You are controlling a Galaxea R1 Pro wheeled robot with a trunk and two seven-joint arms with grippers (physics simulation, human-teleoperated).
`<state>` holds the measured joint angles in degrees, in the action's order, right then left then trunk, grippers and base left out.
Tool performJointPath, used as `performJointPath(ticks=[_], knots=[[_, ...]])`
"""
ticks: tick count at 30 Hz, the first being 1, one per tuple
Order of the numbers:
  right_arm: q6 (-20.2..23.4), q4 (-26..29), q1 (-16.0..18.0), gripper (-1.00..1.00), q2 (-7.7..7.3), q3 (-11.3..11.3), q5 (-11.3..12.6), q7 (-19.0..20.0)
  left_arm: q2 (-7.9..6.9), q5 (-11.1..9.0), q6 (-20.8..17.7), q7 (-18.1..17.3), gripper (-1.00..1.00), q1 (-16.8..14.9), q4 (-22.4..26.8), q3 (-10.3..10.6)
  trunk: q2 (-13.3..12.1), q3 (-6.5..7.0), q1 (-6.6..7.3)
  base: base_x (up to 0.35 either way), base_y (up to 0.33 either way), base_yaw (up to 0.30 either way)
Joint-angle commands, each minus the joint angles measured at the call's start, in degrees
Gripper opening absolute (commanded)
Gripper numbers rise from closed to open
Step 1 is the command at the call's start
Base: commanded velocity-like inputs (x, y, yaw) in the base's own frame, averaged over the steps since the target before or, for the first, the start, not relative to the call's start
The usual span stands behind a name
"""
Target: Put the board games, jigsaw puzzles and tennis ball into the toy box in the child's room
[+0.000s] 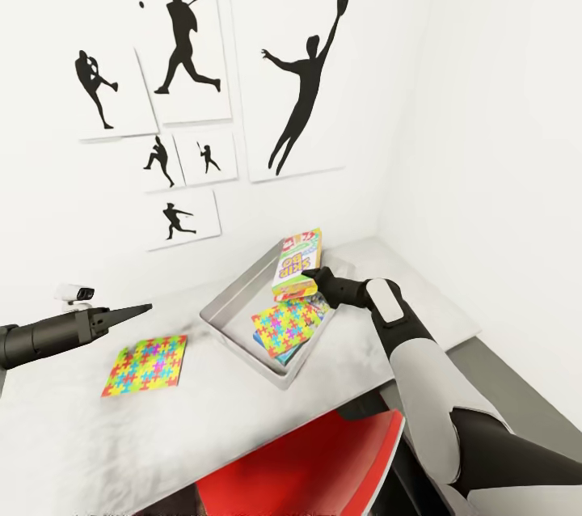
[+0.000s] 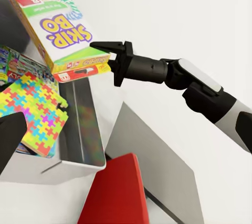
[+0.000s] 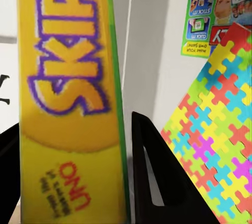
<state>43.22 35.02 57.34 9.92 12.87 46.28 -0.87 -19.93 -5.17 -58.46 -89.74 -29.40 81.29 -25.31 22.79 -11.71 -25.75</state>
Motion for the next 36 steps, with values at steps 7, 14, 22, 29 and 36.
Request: performJointPath(ticks=[7,14,22,29,36], knots=[[0.3,0.1,0.1,-1.00,0.08,0.3,0.6,-0.8,-0.02,0.1,-0.6,-0.3,1.00,0.0,0.0,0.0,0.1,-0.75,-0.03,-0.148,0.049,0.000],[0.1,0.2,0.1,-1.00,0.08,0.3,0.7,-0.8,-0.02,0.1,-0.6,-0.3,1.00,0.0,0.0,0.0,0.1,-0.89,-0.03,-0.201,0.085,0.000],[0.1,0.2,0.1,-1.00,0.08,0.2,0.7,-0.8,-0.02,0.1,-0.6,-0.3,1.00,0.0,0.0,0.0,0.1,-0.90,-0.03,-0.094,0.083,0.000],[0.1,0.2,0.1,-1.00,0.08,0.1,0.7,-0.9,0.04,0.1,-0.6,-0.3,1.00,0.0,0.0,0.0,0.1,-0.90,-0.03,-0.006,0.091,0.000],[0.0,0.2,0.1,1.00,0.08,0.1,0.7,-0.9,0.07,0.0,-0.6,-0.3,1.00,0.0,0.0,0.0,0.1,-0.91,-0.03,0.000,0.016,0.000]])
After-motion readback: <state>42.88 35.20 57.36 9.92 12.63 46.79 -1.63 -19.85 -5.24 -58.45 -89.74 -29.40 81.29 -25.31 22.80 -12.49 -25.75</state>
